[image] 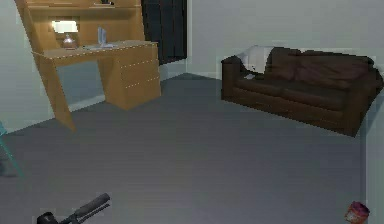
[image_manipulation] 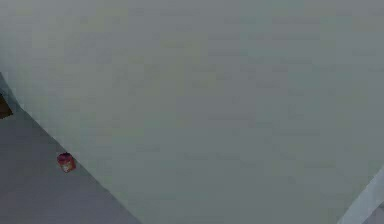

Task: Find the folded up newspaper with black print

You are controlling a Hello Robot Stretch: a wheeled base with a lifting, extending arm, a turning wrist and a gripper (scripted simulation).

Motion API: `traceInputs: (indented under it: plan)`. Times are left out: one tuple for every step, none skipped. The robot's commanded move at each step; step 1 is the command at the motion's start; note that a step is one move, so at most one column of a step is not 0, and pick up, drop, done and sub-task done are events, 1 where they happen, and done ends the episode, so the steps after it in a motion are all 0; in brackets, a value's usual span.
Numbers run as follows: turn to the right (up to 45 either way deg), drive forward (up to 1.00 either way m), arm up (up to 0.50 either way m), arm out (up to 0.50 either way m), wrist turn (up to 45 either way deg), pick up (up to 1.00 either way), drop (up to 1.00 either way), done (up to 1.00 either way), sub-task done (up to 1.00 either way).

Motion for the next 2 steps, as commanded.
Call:
traceInputs:
  plan:
    - [-3.0, 0.00, 0.00, 0.00, 0.0, 0.00, 0.00, 0.00, 0.00]
    - [0.0, 0.55, 0.00, 0.00, 0.0, 0.00, 0.00, 0.00, 0.00]
